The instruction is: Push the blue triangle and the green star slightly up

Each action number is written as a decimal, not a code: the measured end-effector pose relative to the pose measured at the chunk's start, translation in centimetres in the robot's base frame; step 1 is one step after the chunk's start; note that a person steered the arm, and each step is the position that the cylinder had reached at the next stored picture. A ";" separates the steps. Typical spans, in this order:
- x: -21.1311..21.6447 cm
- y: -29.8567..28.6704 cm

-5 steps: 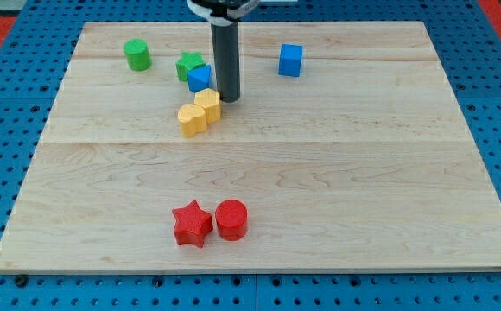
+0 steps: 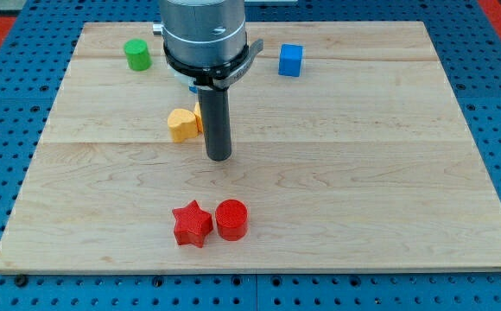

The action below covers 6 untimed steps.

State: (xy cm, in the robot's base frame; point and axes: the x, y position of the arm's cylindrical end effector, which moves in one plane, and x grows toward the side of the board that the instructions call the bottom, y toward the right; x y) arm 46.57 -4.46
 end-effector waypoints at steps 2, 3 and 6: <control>0.1 0.4; 0.2 0.4; 0.5 -6.2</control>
State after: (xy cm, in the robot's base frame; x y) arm 47.07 -10.61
